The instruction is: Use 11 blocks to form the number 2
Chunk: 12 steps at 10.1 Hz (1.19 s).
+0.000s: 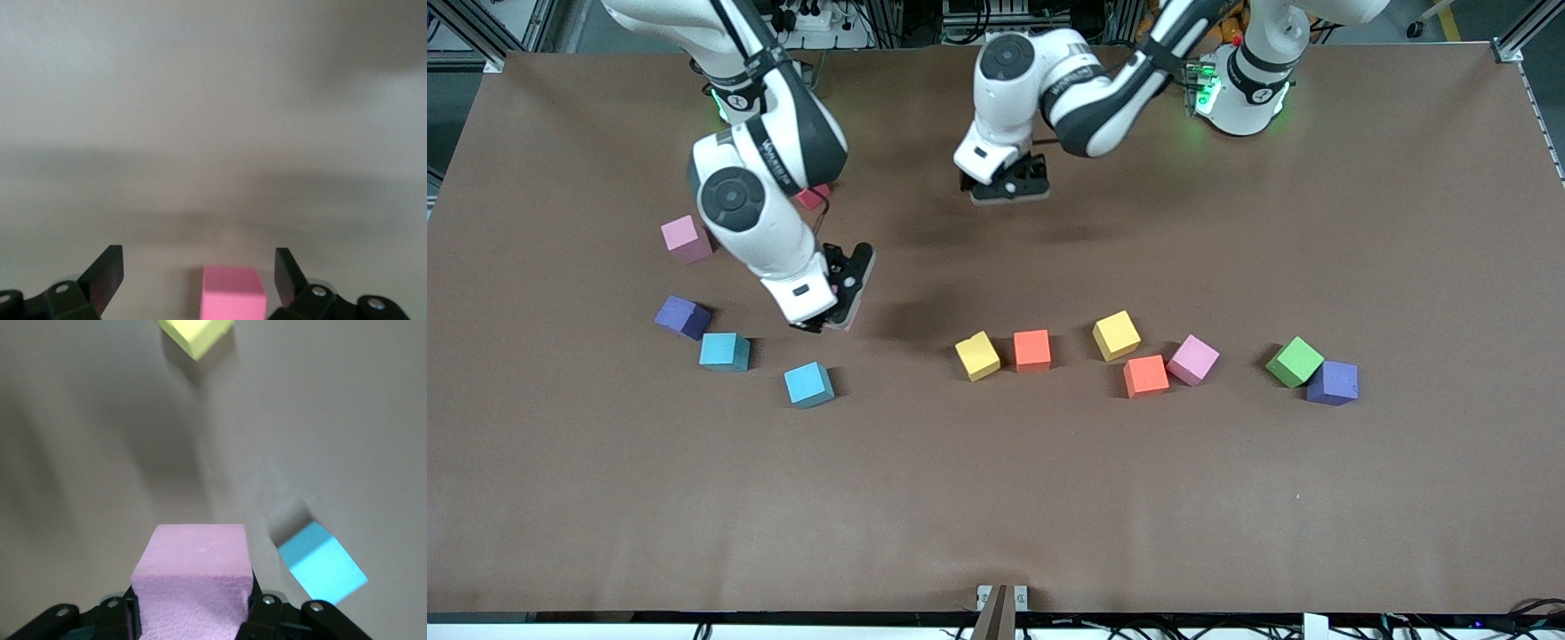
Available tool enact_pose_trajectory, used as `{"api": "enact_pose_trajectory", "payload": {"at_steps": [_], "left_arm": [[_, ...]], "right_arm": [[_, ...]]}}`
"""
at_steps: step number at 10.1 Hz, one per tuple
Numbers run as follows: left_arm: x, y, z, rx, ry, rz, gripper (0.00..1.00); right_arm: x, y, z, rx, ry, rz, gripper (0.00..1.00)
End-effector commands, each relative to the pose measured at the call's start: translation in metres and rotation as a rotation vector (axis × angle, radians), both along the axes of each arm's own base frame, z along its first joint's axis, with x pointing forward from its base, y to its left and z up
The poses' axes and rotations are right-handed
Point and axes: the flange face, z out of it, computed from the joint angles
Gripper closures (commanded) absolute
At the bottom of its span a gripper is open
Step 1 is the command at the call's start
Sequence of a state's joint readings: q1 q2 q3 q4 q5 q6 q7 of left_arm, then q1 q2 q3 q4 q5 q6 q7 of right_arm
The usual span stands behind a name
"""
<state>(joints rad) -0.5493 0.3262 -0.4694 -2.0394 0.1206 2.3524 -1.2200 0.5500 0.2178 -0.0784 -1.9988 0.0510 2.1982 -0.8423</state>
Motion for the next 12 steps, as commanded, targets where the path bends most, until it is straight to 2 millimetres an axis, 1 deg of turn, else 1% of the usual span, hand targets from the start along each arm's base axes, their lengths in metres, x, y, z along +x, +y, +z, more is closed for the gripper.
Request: {"api": "enact_pose_trajectory", "payload": {"at_steps": [1, 2, 3, 4, 5, 6, 7, 8, 9, 10, 11, 12], "left_arm": [[0.038, 0.033, 0.018, 0.008, -0.014, 0.060, 0.00], [0.061, 0.049, 0.025, 0.007, -0.006, 0.111, 0.00], [0.069, 0.057, 0.026, 0.017, 0.002, 0.110, 0.00], [0.092, 0.074, 0.030, 0.009, -0.002, 0.134, 0.00], [0.111, 0.089, 0.039, 0.013, -0.004, 0.148, 0.00], [0.121, 0.093, 0.050, 0.037, 0.015, 0.139, 0.00], [0.134, 0.099, 0.062, 0.052, 0.028, 0.146, 0.00], [0.157, 0.123, 0.067, 0.055, 0.033, 0.165, 0.00], [0.164, 0.134, 0.065, 0.054, 0.041, 0.130, 0.00], [0.180, 0.153, 0.067, 0.048, 0.038, 0.146, 0.00], [0.185, 0.156, 0.070, 0.037, 0.037, 0.157, 0.00], [0.188, 0.157, 0.063, 0.038, 0.049, 0.159, 0.00]], "right_arm": [[-0.027, 0.038, 0.012, -0.010, 0.004, 0.097, 1.00], [-0.046, 0.059, 0.013, -0.013, 0.010, 0.143, 1.00], [-0.073, 0.076, 0.016, -0.013, 0.015, 0.193, 1.00], [-0.100, 0.087, 0.014, -0.018, 0.028, 0.240, 1.00], [-0.126, 0.098, 0.012, -0.024, 0.040, 0.282, 1.00], [-0.150, 0.111, 0.008, -0.029, 0.052, 0.318, 1.00], [-0.170, 0.118, 0.000, -0.038, 0.064, 0.327, 1.00], [-0.195, 0.130, -0.009, -0.044, 0.064, 0.333, 1.00], [-0.218, 0.138, -0.015, -0.045, 0.057, 0.318, 1.00], [-0.235, 0.145, -0.018, -0.050, 0.060, 0.322, 1.00], [-0.246, 0.146, -0.024, -0.059, 0.070, 0.296, 1.00], [-0.250, 0.148, -0.030, -0.058, 0.070, 0.281, 1.00]]}}
